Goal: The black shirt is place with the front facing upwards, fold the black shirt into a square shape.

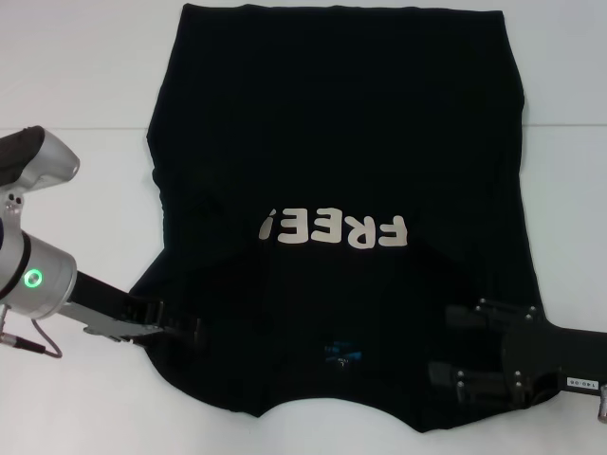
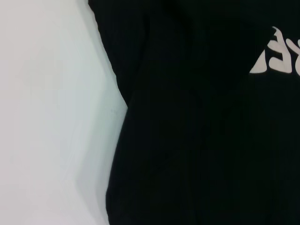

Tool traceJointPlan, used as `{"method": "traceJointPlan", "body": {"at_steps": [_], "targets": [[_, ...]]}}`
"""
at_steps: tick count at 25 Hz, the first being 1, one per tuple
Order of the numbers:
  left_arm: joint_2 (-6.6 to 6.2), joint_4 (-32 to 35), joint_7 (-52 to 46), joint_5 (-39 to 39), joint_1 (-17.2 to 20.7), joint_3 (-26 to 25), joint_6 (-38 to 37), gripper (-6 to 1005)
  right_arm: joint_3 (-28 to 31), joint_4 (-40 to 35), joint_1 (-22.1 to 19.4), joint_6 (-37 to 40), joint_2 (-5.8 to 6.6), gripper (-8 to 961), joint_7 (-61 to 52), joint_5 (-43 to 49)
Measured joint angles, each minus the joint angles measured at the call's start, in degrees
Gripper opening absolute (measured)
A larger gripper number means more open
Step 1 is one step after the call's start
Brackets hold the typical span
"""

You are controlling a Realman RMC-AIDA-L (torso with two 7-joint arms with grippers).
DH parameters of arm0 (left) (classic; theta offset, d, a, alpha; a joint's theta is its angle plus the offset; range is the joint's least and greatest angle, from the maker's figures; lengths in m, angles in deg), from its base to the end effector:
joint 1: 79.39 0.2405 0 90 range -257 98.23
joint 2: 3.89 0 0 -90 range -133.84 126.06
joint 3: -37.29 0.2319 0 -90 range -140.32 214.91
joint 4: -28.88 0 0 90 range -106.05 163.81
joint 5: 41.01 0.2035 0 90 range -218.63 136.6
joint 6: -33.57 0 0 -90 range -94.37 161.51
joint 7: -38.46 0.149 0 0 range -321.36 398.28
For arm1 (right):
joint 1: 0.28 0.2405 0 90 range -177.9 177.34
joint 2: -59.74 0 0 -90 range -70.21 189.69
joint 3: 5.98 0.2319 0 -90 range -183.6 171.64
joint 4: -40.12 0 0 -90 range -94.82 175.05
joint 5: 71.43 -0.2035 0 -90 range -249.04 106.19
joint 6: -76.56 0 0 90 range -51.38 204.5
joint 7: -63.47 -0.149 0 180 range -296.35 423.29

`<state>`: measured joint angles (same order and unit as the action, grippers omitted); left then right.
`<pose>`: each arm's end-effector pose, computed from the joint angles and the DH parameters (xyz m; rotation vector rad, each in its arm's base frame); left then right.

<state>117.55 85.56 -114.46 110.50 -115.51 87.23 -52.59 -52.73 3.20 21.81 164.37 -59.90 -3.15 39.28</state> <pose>-0.2469 0.3377 0.0137 -2.2108 -1.7589 0.1519 0.2679 0.2774 -0.0109 -2.7501 0.4782 0.6283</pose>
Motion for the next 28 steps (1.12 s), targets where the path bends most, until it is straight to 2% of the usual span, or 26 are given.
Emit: {"method": "traceJointPlan", "body": {"at_steps": [13, 15, 21, 24, 28], "targets": [[0.21, 1.3, 0.7, 0.3, -0.3, 2.5, 0.1, 842, 0.0, 0.0, 0.0, 0.1, 0.05, 837, 0.0, -0.2], [0.22, 1.4, 0.6, 0.8, -0.3, 2.8, 0.4, 652, 0.0, 0.0, 0.0, 0.2, 0.04, 836, 0.0, -0.3], [0.2, 1.4, 0.5, 1.8, -0.4, 4.0, 0.9, 410, 0.1, 0.0, 0.0, 0.3, 0.02, 835, 0.0, -0.3], [0.36, 1.6, 0.3, 2.7, -0.5, 4.2, 1.1, 347, 0.1, 0.0, 0.0, 0.3, 0.02, 835, -0.2, -0.3], [1.24, 2.8, 0.3, 4.2, -0.5, 4.2, 1.1, 263, 0.1, 0.0, 0.2, 0.3, 0.02, 836, -0.9, -0.3]]}}
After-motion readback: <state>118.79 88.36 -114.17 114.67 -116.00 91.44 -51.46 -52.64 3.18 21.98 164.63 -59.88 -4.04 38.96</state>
